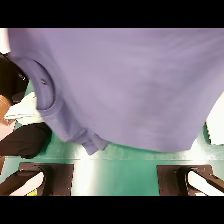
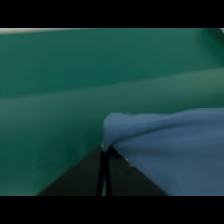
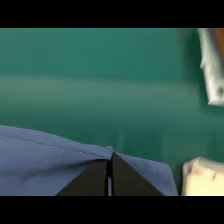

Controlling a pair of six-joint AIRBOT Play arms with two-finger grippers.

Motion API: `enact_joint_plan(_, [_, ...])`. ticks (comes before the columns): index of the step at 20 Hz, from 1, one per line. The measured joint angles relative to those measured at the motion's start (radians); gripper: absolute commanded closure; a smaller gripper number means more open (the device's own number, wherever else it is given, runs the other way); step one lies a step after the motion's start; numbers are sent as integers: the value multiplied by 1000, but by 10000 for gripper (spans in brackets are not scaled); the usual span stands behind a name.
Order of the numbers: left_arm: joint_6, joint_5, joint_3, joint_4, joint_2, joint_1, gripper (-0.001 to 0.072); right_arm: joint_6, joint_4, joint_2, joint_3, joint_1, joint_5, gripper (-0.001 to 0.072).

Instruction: Fold the shirts.

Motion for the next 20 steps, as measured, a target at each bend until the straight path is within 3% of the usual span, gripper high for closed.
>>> enact_joint_plan(3, [3, -4, -82, 24, -176, 0, 685, 4, -36, -171, -98, 72, 7, 700])
enact_joint_plan(8, [22, 74, -125, 35, -436, 0, 684, 8, -60, -404, -160, 146, -106, 698])
enact_joint_plan(9, [24, 93, -128, 40, -468, 0, 673, 8, -64, -444, -148, 155, -118, 630])
enact_joint_plan(10, [27, 102, -131, 43, -492, 1, 433, 10, -66, -475, -131, 159, -127, 401])
enact_joint_plan(11, [28, 112, -132, 47, -510, 1, 139, 10, -63, -502, -106, 163, -131, 315])
enact_joint_plan(16, [31, 8, -111, 54, -531, 39, 120, 4, 29, -539, -30, 127, -62, 315])
enact_joint_plan(20, [31, -132, -208, 58, -443, 101, 120, -27, 134, -415, -174, 71, -24, 316])
